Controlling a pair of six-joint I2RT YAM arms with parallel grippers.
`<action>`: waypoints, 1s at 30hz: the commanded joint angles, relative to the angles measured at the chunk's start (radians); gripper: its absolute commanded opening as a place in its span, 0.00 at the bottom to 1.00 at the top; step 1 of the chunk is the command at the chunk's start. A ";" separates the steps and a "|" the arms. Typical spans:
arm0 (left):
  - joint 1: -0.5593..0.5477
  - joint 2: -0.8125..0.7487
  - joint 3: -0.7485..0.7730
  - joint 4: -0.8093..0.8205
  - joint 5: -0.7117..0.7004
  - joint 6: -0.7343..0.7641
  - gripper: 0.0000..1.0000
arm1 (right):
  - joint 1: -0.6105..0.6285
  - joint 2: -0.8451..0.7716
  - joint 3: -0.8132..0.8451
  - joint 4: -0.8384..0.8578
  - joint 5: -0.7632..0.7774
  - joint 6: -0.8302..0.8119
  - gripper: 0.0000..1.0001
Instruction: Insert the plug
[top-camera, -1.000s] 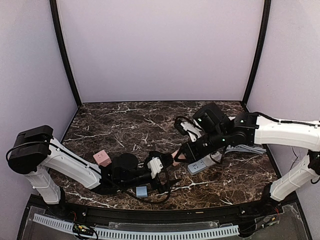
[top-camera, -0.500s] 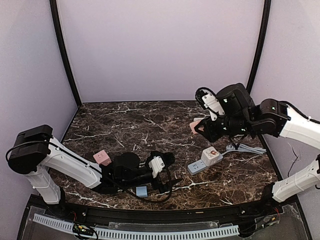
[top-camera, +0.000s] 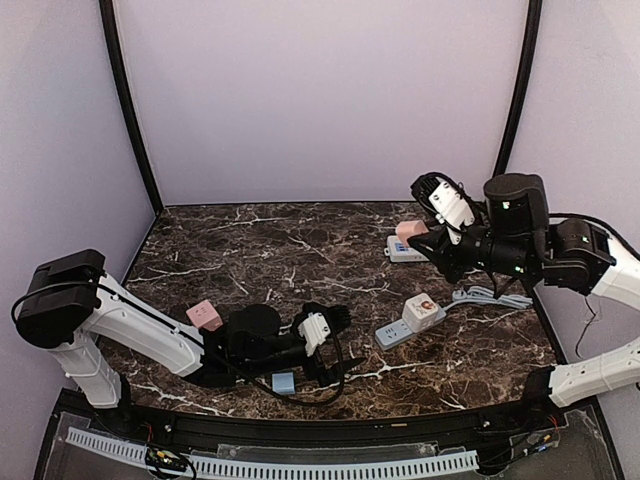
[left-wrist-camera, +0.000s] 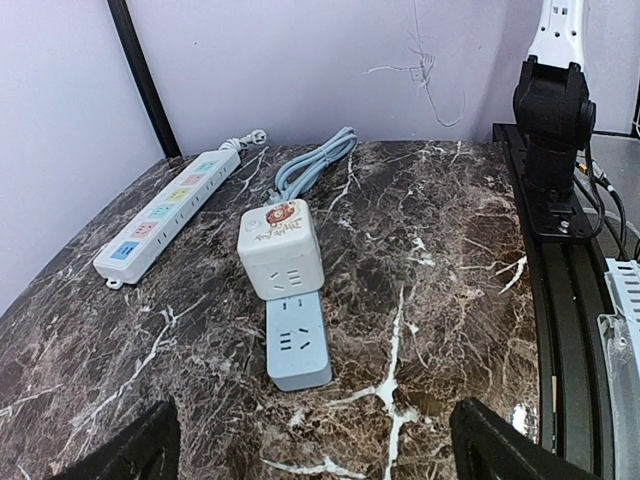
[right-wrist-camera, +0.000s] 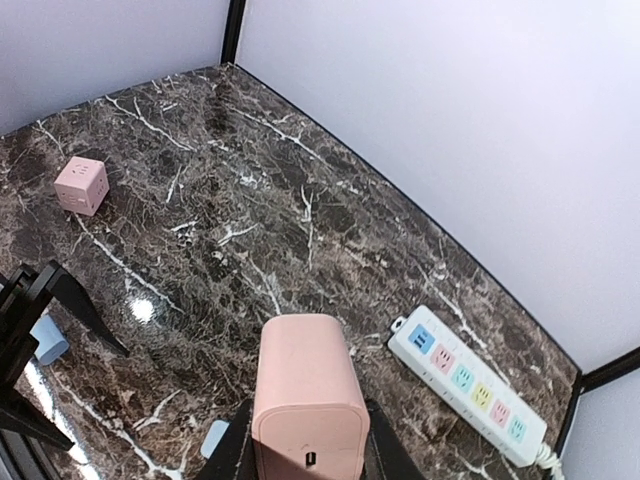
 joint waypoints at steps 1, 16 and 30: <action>-0.007 -0.021 0.003 -0.006 0.014 -0.001 0.94 | 0.005 0.002 0.006 0.115 -0.006 -0.183 0.00; -0.007 -0.044 -0.030 0.030 0.027 0.003 0.92 | -0.078 0.112 0.012 0.106 -0.132 -0.473 0.00; -0.007 -0.060 -0.069 0.088 0.000 0.001 0.91 | -0.110 0.244 0.044 -0.132 -0.351 -0.800 0.00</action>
